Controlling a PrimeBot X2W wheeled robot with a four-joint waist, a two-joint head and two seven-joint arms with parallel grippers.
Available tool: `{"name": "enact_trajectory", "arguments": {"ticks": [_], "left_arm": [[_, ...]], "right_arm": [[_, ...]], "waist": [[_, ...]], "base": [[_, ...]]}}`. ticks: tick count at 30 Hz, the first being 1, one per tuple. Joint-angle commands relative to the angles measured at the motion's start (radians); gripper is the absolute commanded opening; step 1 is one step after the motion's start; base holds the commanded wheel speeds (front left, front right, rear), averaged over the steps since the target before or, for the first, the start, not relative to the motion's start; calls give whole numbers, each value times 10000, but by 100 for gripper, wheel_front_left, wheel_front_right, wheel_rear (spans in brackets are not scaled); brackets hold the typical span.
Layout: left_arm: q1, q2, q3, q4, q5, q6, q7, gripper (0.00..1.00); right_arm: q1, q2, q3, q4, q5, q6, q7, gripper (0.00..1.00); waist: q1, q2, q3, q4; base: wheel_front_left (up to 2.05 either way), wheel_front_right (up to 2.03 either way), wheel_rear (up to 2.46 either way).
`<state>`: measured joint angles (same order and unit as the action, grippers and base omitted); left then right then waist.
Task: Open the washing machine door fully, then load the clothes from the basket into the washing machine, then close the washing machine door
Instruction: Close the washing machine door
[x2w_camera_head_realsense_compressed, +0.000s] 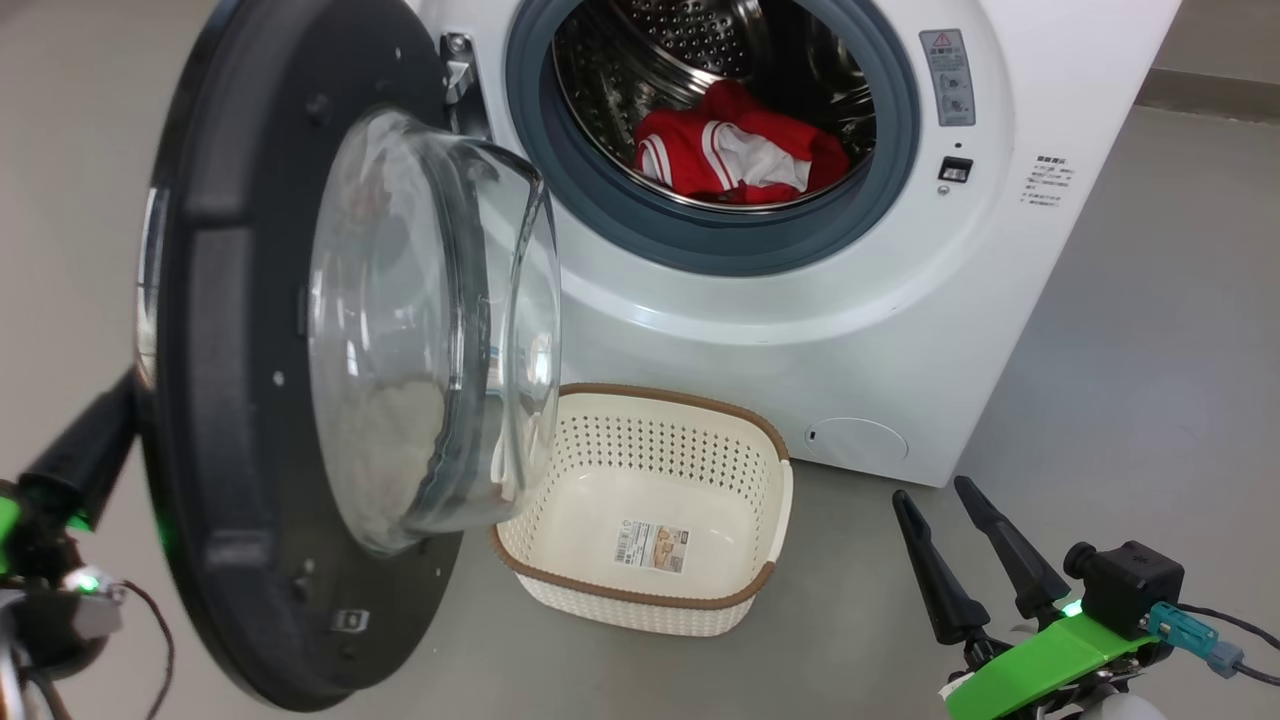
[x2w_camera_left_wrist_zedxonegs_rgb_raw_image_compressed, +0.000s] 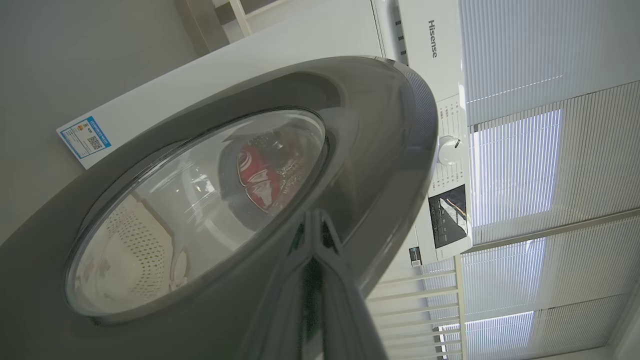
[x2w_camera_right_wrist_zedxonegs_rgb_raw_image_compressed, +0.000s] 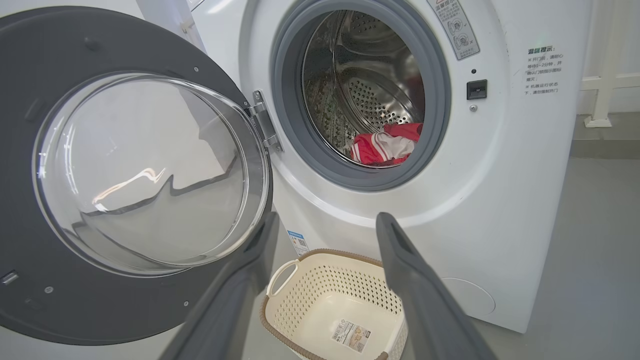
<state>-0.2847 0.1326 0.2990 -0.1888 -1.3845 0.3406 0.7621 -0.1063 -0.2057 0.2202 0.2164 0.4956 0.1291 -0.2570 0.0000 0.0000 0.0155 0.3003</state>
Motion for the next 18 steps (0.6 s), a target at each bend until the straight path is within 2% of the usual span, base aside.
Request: {"name": "enact_trajectory", "arguments": {"ticks": [1, 18], "left_arm": [[-36, 241, 24, -455, -93, 49, 224, 0], [-70, -86, -773, -968, -16, 323, 504, 0]], "right_arm": [[-358, -76, 201, -202, 7, 16, -48, 100], [-431, 6, 168, -214, 18, 16, -48, 100]], "waist": [[0, 0, -17, -35], [0, 0, -28, -921]], "base": [[0, 0, 0], [0, 0, 0]]}}
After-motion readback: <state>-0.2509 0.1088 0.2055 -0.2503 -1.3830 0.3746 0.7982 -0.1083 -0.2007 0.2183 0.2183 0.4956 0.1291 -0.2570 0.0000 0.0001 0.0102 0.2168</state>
